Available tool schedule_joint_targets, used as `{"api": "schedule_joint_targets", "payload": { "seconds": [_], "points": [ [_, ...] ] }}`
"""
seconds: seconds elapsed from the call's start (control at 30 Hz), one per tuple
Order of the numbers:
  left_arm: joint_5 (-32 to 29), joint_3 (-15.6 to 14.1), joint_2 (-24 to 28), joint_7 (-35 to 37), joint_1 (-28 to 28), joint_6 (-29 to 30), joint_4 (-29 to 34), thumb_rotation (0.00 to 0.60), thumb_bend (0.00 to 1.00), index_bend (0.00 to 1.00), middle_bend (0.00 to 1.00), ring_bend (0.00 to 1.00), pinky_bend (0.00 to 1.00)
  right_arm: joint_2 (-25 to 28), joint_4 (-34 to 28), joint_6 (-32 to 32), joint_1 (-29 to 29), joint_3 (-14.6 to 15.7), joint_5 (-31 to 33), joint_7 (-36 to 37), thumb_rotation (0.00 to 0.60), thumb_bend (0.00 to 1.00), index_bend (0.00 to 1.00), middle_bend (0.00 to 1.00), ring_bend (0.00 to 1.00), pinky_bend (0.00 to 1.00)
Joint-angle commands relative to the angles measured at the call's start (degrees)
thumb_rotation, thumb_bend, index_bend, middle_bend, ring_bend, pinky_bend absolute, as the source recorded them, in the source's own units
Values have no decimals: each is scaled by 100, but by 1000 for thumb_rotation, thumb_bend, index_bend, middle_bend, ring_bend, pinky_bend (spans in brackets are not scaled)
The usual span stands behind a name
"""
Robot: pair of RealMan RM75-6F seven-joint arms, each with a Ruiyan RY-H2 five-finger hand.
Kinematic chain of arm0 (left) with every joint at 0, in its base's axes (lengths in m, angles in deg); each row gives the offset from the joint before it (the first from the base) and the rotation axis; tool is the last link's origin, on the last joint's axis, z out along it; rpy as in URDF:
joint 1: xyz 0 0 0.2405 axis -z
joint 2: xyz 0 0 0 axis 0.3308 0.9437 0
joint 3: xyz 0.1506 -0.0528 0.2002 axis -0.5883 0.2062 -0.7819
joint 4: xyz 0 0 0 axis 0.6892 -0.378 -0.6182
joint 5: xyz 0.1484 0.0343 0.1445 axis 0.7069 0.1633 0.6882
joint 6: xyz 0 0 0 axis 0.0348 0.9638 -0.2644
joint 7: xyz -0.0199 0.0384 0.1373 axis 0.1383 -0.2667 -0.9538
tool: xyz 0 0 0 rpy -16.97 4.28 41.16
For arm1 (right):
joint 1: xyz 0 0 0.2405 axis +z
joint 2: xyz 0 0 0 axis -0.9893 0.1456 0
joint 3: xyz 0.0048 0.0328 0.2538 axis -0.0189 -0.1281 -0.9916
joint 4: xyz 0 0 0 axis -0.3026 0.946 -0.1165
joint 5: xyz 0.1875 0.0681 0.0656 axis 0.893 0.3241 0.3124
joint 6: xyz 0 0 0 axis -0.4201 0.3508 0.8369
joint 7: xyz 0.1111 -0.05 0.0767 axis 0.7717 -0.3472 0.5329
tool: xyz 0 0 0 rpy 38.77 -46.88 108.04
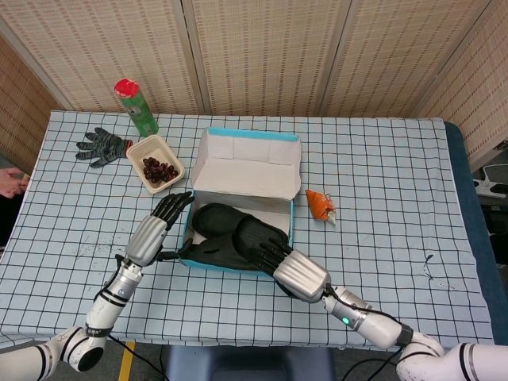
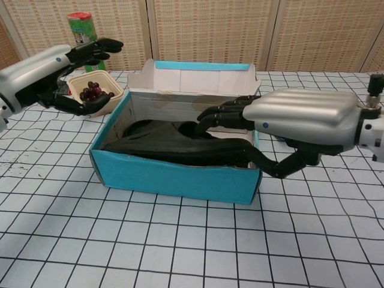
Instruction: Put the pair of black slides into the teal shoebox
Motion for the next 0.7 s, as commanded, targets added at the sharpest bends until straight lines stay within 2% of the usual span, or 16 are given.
{"api": "schedule_joint_targets", "payload": {
  "seconds": [0.03,0.37,0.7],
  "points": [
    [-16,7,-6,22,10,-31,-26,522,440,0,0,0,2,-125,55,-144,116,5,112,-123,600,725,83,0,0,0],
    [10,1,3,13,26,-66,-67,522,441,0,0,0,2,-451,155,-295,353,-34,744,-744,600,727,113,0,0,0],
    [63,-15,32,67,6,-22,-71,522,441,0,0,0,2,-447,153,-128,374,44,818,-794,600,728,96,0,0,0]
  ]
}}
